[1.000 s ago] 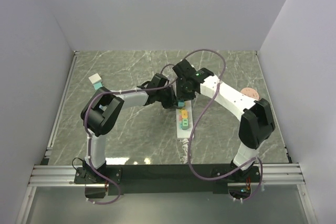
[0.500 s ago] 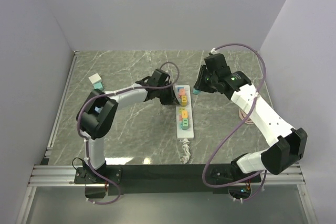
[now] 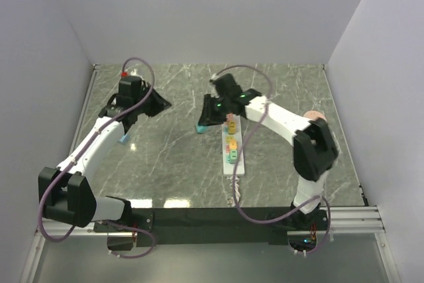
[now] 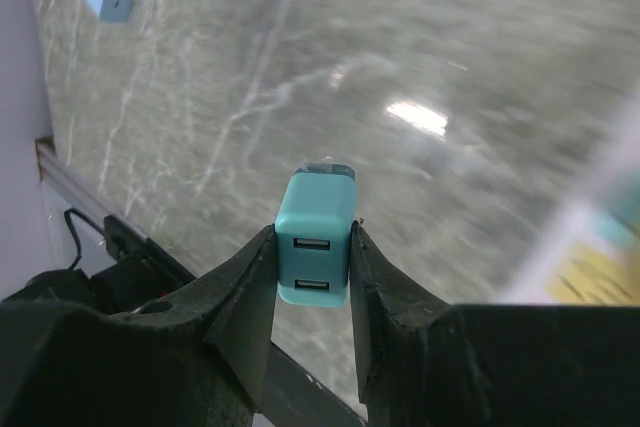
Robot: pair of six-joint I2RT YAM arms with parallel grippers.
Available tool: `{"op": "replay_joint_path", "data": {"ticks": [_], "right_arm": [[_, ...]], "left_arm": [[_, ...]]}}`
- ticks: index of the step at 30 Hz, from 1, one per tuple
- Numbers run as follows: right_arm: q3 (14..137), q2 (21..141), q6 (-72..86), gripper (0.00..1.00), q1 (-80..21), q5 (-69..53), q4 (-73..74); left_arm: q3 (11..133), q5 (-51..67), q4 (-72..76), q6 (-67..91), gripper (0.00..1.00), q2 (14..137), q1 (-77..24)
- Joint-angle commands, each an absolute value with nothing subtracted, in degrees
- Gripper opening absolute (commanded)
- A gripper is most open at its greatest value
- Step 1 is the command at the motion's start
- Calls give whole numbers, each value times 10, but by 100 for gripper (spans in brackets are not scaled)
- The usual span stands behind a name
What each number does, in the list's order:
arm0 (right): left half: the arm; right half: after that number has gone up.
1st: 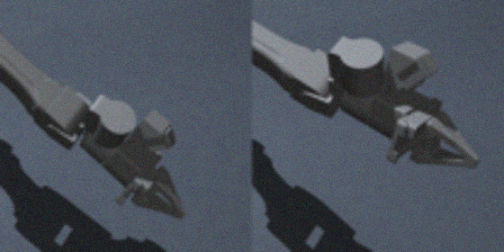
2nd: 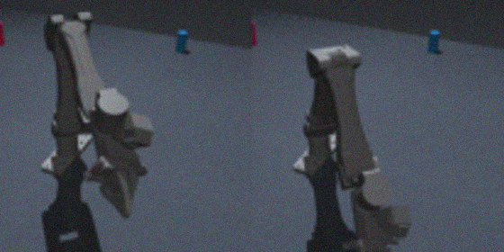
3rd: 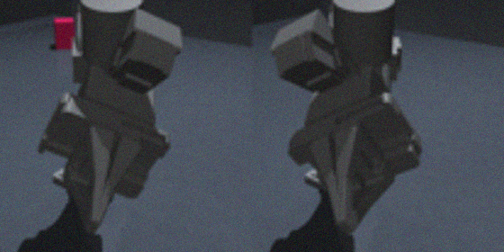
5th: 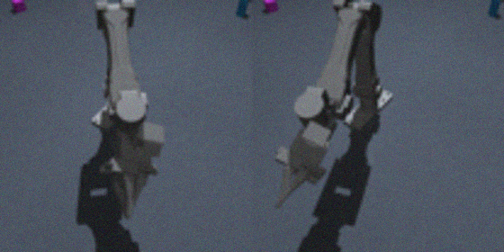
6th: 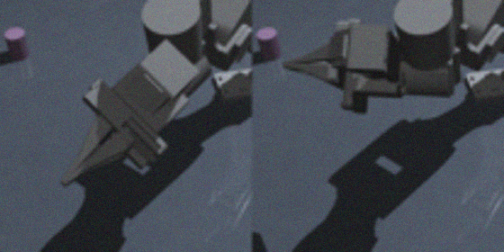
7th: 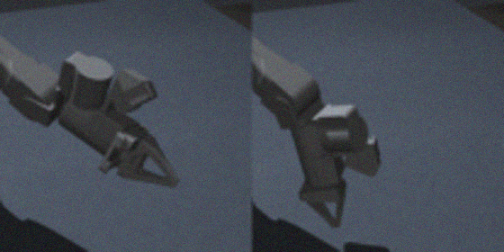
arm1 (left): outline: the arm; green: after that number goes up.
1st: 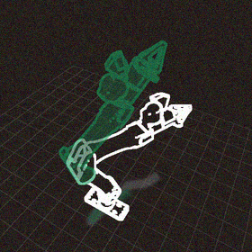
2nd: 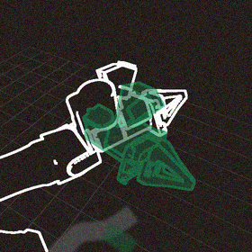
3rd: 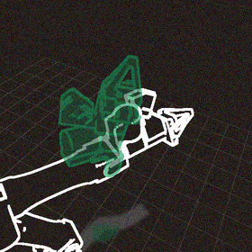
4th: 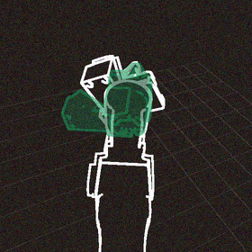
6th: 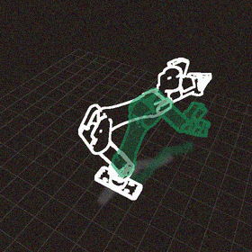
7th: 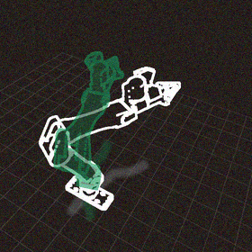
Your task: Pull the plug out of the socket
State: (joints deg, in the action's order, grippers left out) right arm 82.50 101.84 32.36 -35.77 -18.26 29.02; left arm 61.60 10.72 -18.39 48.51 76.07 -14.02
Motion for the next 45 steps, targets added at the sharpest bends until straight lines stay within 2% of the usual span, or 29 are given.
{"op": "replay_joint_path", "data": {"ticks": [1,6,11,12,14,15,18,21,26,29,34,41,45], "right_arm": [[888,1099,343,0,-396,-252,224],[935,1199,362,0,-407,-299,189],[909,1216,395,0,-403,-315,152],[908,1212,394,16,-403,-303,161],[904,1197,388,35,-400,-264,189],[904,1191,386,47,-398,-249,201],[905,1155,376,63,-392,-207,246],[924,1125,355,69,-391,-144,320],[915,1040,340,70,-389,-6,421],[864,970,346,69,-388,44,443],[783,926,352,68,-388,120,469],[700,907,372,65,-389,95,417],[681,926,376,58,-389,79,394]], "left_arm": [[559,144,-194,474,11,748,-133],[505,169,-169,486,9,730,-133],[490,178,-161,486,8,722,-134],[489,180,-156,488,8,724,-134],[487,188,-150,490,8,728,-134],[485,192,-143,491,7,730,-134],[484,200,-129,497,6,746,-134],[488,202,-120,501,8,762,-139],[509,205,-103,503,9,795,-170],[525,211,-83,506,10,829,-206],[547,221,-41,523,9,891,-262],[598,227,-18,526,8,966,-326],[608,235,-4,535,8,996,-344]]}}
